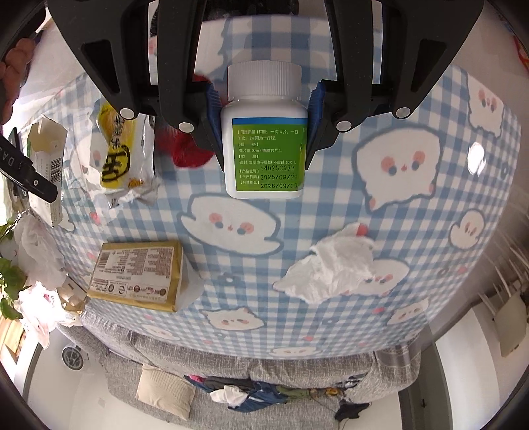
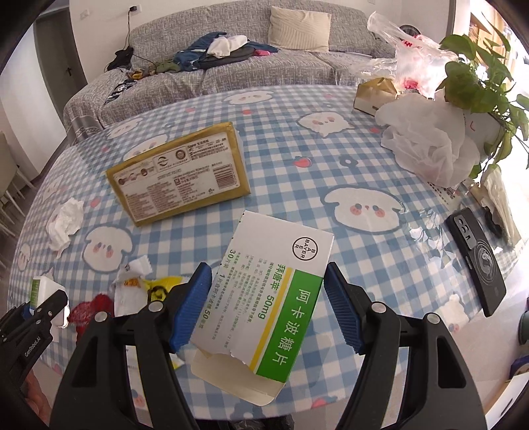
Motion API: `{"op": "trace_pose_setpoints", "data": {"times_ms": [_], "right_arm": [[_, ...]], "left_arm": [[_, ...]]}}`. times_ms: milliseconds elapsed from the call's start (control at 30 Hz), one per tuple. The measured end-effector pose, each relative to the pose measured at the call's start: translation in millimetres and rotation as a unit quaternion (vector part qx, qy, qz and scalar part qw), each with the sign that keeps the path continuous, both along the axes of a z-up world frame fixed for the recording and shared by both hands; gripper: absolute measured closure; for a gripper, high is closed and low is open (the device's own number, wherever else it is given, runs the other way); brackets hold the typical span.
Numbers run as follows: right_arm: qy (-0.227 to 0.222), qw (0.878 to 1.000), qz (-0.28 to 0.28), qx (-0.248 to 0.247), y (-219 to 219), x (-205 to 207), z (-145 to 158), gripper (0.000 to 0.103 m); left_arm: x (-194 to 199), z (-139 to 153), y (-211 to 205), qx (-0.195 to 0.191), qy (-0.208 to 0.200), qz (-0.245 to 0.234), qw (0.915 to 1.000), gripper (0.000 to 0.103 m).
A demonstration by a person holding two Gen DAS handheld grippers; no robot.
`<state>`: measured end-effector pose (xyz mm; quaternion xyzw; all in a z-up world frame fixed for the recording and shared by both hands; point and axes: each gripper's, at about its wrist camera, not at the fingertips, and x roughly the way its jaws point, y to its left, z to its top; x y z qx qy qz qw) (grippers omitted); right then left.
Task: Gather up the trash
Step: 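Lift the pill bottle and medicine box and carry both over the black bin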
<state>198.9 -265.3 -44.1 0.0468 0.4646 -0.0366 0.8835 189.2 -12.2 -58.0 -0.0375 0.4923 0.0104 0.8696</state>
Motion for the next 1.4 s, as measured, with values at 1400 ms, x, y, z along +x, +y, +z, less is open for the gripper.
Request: {"op": "trace_pose_setpoints", "data": {"times_ms": [1400], "right_arm": [[-0.045, 0.997, 0.062, 0.005, 33.7, -142.8, 16.8, 0.036]], "left_arm": [[-141.0, 16.9, 1.2, 0.009, -0.015, 0.003, 0.9998, 0.063]]}}
